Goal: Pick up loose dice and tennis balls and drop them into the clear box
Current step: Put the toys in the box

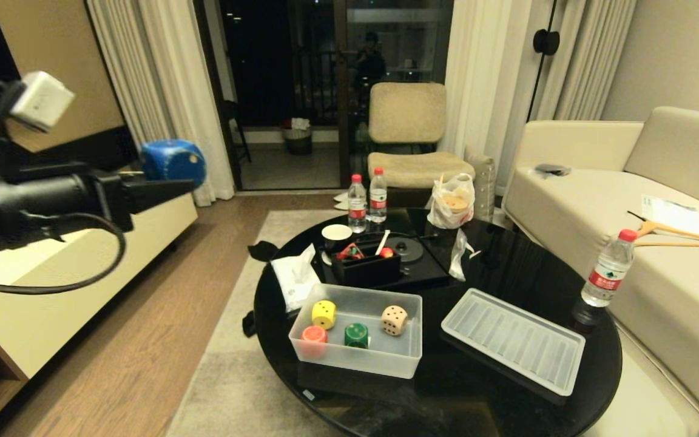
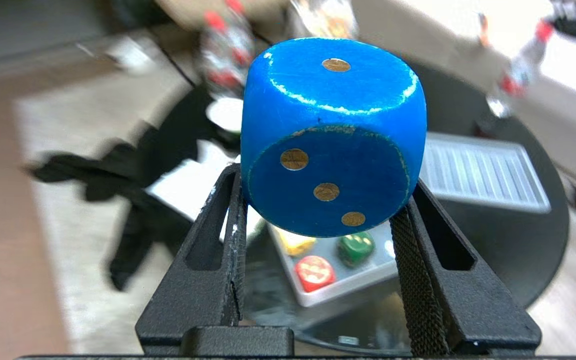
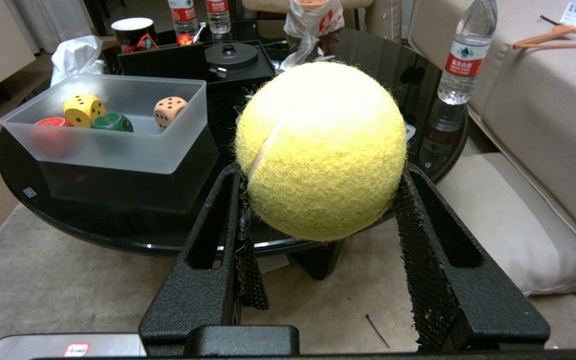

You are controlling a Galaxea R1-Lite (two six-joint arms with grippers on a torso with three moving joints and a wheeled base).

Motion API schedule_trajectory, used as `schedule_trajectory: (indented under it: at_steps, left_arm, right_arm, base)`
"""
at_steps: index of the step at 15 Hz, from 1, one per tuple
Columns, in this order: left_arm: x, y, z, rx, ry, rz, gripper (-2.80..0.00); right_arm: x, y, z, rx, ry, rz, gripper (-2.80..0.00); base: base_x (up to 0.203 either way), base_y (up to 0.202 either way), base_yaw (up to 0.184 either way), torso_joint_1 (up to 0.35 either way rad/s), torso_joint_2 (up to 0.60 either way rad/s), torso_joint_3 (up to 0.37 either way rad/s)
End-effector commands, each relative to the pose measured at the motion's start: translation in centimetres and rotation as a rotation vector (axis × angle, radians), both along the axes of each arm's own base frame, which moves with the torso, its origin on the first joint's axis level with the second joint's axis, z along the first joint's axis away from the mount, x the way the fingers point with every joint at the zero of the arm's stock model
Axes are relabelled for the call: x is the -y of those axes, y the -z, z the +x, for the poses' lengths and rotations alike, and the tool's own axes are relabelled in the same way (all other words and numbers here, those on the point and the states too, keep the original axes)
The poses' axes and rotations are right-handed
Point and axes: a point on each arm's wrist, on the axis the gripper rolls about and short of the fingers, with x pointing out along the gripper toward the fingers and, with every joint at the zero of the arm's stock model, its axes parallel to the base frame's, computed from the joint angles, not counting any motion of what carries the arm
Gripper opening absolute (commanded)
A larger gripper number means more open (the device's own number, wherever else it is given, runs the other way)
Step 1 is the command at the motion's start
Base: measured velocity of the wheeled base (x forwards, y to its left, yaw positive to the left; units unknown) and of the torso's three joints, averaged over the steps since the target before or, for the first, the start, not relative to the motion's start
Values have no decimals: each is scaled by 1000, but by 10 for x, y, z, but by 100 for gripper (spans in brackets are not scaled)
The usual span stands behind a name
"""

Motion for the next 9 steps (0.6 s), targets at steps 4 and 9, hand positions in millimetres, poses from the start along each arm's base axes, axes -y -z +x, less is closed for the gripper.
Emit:
schedule_trajectory:
  at_steps: [4, 9]
  left_arm:
    - [72, 87, 72, -184, 135, 70, -280]
    - [110, 162, 99, -274, 187, 116, -280]
  right_arm:
    - [0, 0, 0, -1, 0, 1, -280]
    - [0, 0, 0, 0, 0, 2, -280]
  base:
    - [0, 0, 0, 0, 0, 0]
    - [0, 0, 0, 0, 0, 0]
